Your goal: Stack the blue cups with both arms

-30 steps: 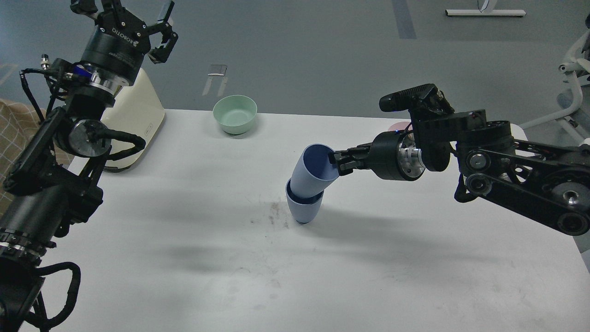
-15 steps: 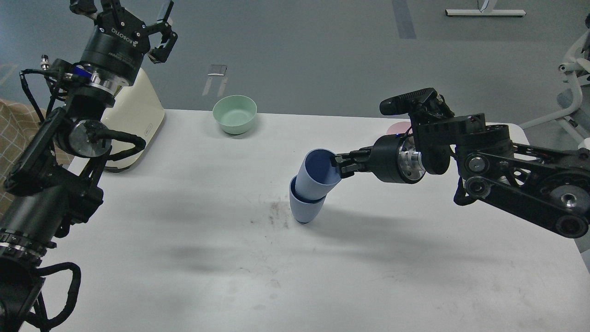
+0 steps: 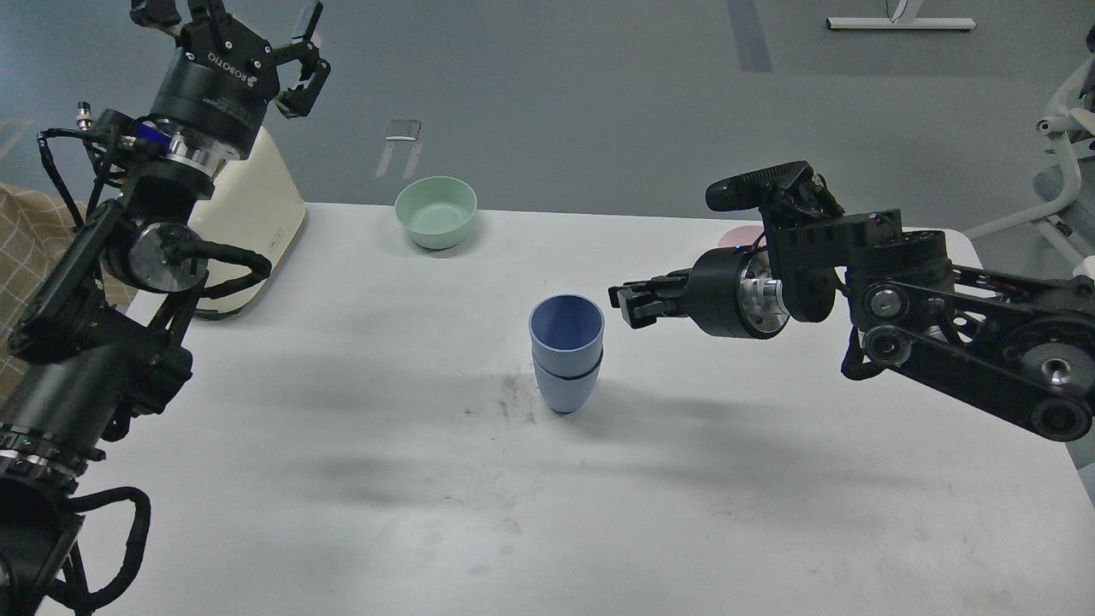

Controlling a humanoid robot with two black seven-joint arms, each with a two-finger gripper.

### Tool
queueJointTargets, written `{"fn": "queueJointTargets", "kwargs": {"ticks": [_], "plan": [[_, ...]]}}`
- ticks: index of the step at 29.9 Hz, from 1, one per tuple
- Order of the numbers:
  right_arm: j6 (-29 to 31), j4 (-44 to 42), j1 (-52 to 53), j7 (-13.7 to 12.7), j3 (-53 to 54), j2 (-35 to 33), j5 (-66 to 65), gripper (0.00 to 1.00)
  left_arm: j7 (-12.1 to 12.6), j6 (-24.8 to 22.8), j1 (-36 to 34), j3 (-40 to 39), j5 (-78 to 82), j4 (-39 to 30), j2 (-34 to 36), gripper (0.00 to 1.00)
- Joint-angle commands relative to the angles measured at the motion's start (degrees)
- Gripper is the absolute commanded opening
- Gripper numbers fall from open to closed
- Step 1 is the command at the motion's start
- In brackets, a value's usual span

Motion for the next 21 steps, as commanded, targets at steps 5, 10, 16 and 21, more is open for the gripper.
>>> {"fn": "queueJointTargets", "kwargs": {"ticks": [5,10,16,21], "plan": [[0.01,-1.57,-1.64,0.09,8.91,0.79,0.08,0.98,0.00,0.00,0.00,0.03,0.04,0.00,0.00,0.98],[0.01,-7.71,-0.41,0.09,19.44,1.49,0.26,1.00,0.00,0.00,0.26,0.03,0.04,0.00,-0.09,0.98],[0.01,-14.49,0.20,0.44,39.39,4.39,0.34,1.00,0.09,0.17,0.70,0.65,0.04,0.09,-0.08,0.98],[0.01,-17.40,-0.67,0.71,53.04,4.31,1.22,1.00,0.53,0.00,0.53,0.65,0.04,0.17,-0.09,0.98]]}}
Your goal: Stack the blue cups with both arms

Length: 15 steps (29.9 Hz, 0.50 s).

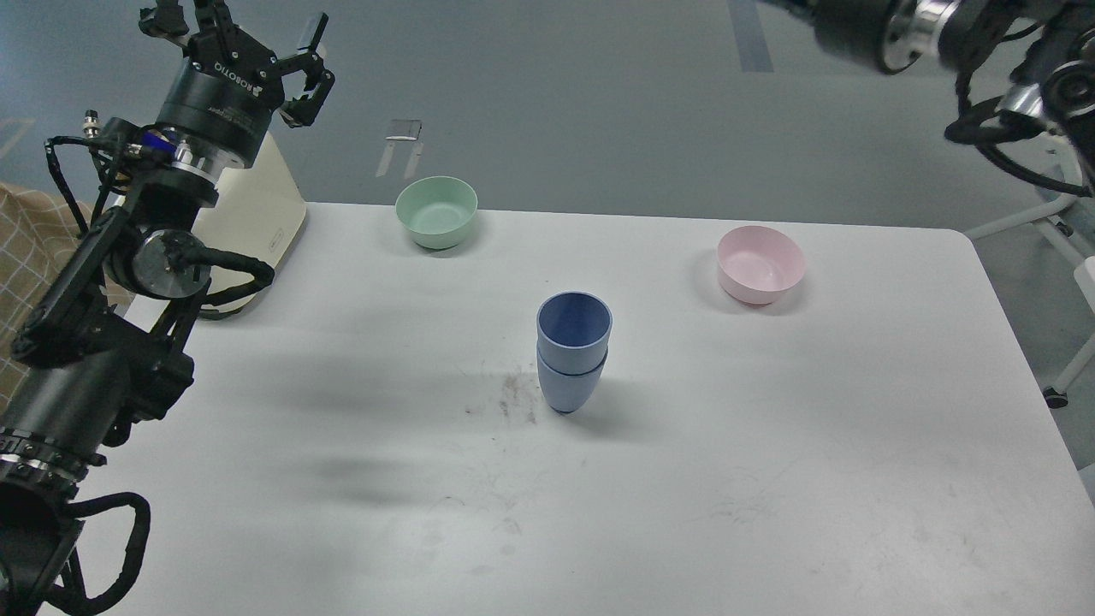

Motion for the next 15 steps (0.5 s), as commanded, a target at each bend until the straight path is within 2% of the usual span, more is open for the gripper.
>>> {"fn": "queueJointTargets", "kwargs": {"ticks": [1,9,15], "plan": [[0.01,-2.93,-1.24,0.20,10.25,-0.42,0.97,1.00,0.08,-0.14,-0.11,-0.14,-0.09,0.01,0.04,0.98],[0.01,-9.35,-10.72,0.29,28.80,-0.42,12.54,1.00,0.08,-0.22,-0.03,-0.06,-0.09,0.36,0.48,0.98],[0.01,-14.17,-16.79,0.47,33.65,0.28,28.79,1.00,0.17,-1.19,0.06,-0.14,-0.18,0.45,0.75,0.98]]}}
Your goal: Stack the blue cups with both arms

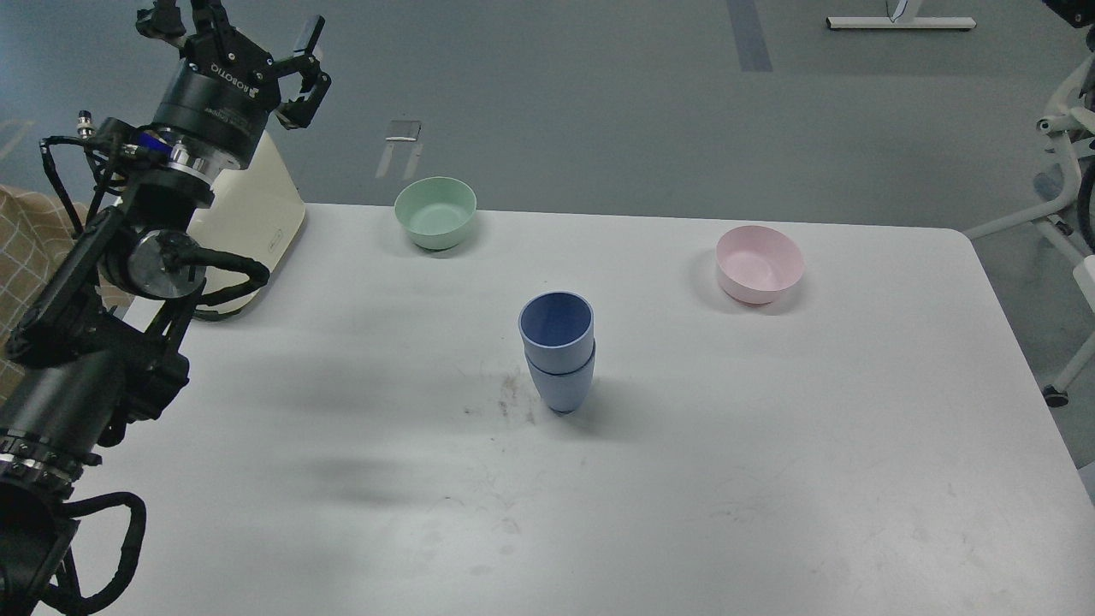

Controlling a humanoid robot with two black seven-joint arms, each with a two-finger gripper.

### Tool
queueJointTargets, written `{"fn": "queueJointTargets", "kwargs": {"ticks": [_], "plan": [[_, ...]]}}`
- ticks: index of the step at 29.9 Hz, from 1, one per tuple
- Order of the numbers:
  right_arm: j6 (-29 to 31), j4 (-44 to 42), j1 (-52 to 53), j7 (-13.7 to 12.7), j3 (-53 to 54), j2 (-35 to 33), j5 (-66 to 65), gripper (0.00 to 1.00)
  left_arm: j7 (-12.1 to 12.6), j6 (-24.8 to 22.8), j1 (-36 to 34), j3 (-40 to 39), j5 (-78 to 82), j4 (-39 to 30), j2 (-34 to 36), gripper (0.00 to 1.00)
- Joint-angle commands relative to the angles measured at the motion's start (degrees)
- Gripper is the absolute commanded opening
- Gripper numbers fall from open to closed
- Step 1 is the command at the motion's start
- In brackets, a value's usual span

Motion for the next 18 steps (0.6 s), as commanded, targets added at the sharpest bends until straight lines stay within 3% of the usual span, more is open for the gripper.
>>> {"fn": "queueJointTargets", "kwargs": {"ticks": [1,5,8,12,18], "plan": [[0.00,-3.44,-3.35,0.29,2.55,0.59,11.09,1.00,0.07,-0.69,0.08,-0.13,-0.09,0.01,0.08,0.98],[0.00,-9.76,-4.85,2.13,3.08,3.84,23.57,1.00,0.16,-0.60,-0.01,-0.39,-0.09,0.01,0.17,0.98],[0.00,-13.54,-5.03,4.94,3.52,4.37,28.33,1.00,0.16,-0.60,-0.01,-0.39,-0.27,0.01,0.00,0.98],[0.00,-14.16,-6.96,12.40,5.45,8.23,29.39,1.00,0.51,-0.60,-0.10,-0.22,-0.36,0.01,-0.36,0.98],[0.00,-13.99,-8.80,13.12,5.54,9.47,29.39,1.00,1.39,-0.68,-0.01,-0.39,-0.44,-0.52,-0.53,0.98]]}}
